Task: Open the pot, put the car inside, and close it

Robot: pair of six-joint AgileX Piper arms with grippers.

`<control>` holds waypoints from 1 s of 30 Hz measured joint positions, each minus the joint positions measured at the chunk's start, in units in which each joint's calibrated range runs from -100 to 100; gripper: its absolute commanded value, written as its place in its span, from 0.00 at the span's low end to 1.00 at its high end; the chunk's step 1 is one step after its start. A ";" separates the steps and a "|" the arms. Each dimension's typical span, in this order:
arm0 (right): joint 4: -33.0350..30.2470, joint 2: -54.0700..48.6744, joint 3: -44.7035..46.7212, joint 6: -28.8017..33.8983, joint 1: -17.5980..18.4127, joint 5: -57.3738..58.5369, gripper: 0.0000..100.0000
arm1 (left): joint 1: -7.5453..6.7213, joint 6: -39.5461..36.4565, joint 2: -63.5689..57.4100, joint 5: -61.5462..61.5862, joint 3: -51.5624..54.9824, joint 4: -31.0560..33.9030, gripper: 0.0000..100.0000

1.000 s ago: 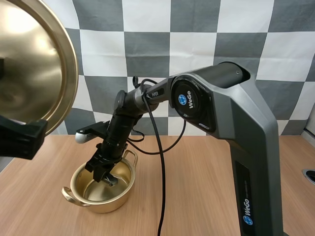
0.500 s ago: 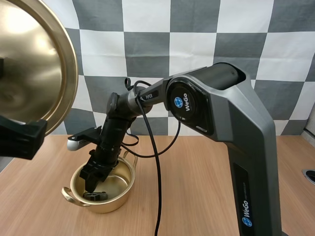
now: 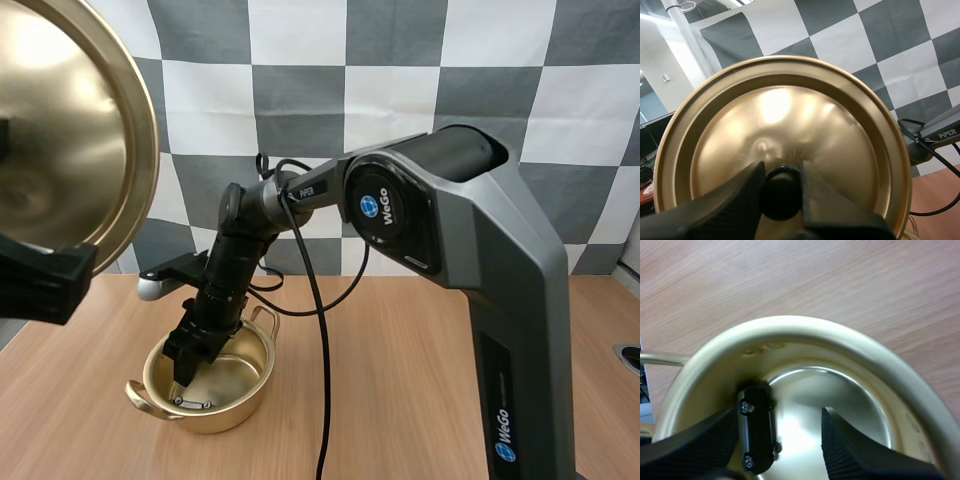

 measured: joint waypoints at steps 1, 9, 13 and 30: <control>-0.29 -0.73 -0.13 0.23 0.00 0.00 1.00 | 0.00 0.00 0.00 0.00 0.00 0.00 0.00; -4.17 -5.68 -0.13 -0.03 0.00 -1.34 1.00 | 0.00 0.00 0.00 0.00 0.00 0.00 0.00; -6.39 -7.00 -0.13 1.40 0.00 -2.86 1.00 | 0.00 0.00 0.00 0.00 0.30 0.00 0.00; -24.89 -35.91 -0.13 14.80 -13.57 -9.76 1.00 | -0.07 0.21 7.70 -15.62 30.47 3.21 0.00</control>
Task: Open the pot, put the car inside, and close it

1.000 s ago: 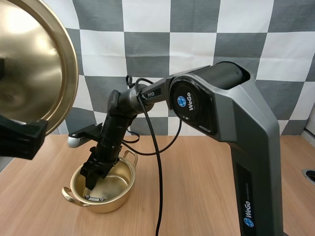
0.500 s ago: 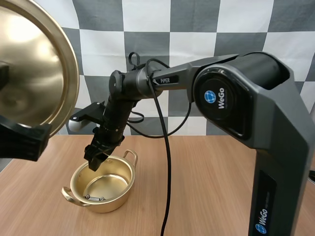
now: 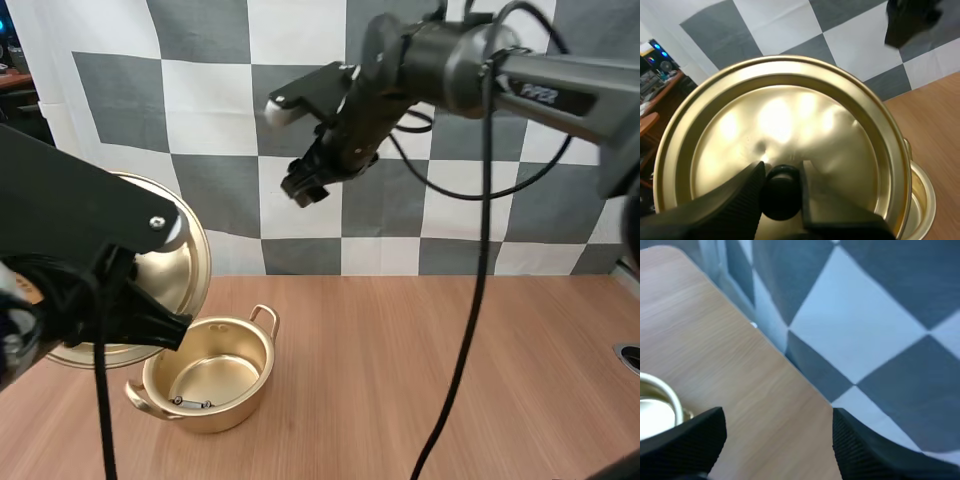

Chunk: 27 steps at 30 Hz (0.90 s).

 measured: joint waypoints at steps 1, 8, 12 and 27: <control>0.00 -1.72 0.00 0.00 -1.19 1.31 1.00 | 0.00 0.52 1.64 -2.86 1.30 -0.63 0.00; -1.36 -15.58 0.00 0.00 -8.35 9.13 1.00 | 0.00 4.73 14.56 -16.85 4.18 -5.72 0.00; -0.76 -23.13 0.00 0.00 -9.20 10.25 1.00 | 0.00 5.16 22.11 -17.22 4.18 -6.72 0.00; -0.94 -48.46 0.00 0.00 -9.20 17.80 1.00 | 0.00 8.58 43.86 -12.68 4.22 -11.57 0.00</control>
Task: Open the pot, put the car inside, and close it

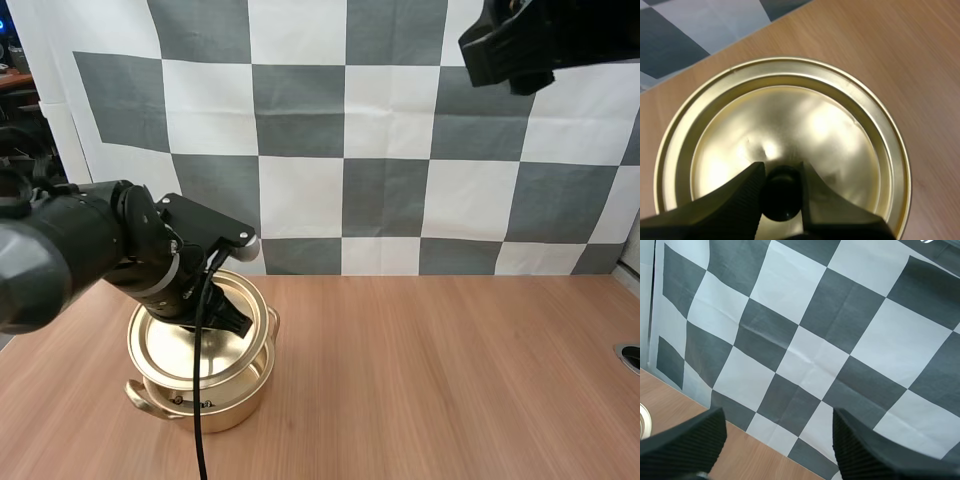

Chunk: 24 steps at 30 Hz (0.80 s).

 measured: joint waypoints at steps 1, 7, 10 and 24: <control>0.00 -0.29 0.00 0.00 0.00 0.63 1.00 | 0.00 0.65 0.72 0.54 0.00 -1.08 0.00; 0.00 -0.29 0.00 0.23 0.00 1.95 1.00 | 0.00 1.38 1.94 2.49 0.16 -2.62 0.00; 0.00 -0.29 0.00 0.86 0.00 1.95 1.00 | 0.00 1.38 1.94 4.30 0.16 -2.62 0.00; 0.00 -0.29 0.00 1.18 0.00 3.56 1.00 | 0.00 1.38 9.47 0.83 0.16 -2.62 0.00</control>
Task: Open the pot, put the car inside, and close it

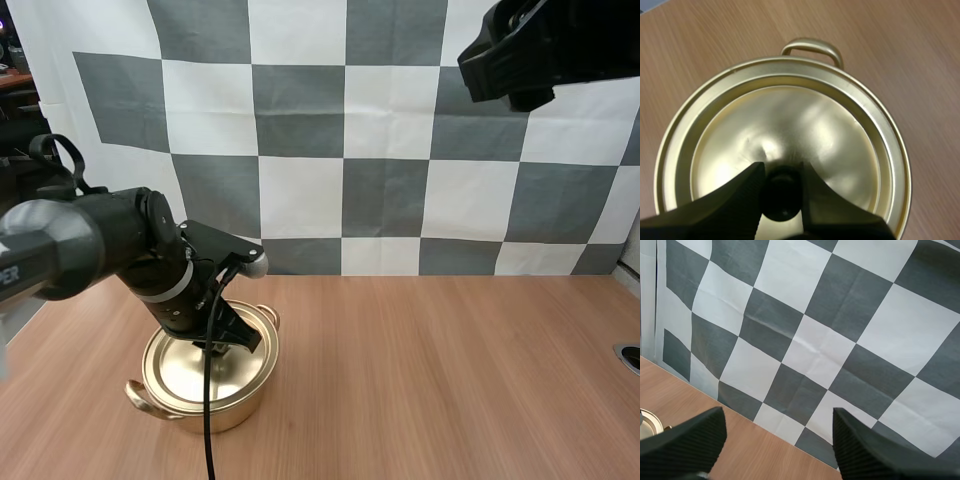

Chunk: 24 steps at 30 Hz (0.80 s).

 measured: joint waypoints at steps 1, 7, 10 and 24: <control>0.00 0.00 0.00 0.00 0.00 0.00 1.00 | 0.00 0.00 0.68 -0.73 0.00 0.00 0.00; 0.00 0.00 0.00 0.00 0.00 0.00 1.00 | 0.00 0.00 3.03 -0.90 0.00 0.00 0.00; 0.00 0.00 0.00 0.00 0.00 0.00 1.00 | 0.00 0.00 3.73 -0.90 0.00 0.00 0.00; 0.00 0.00 0.00 0.00 0.00 0.00 1.00 | 0.00 -0.80 3.73 -1.69 0.00 0.00 0.05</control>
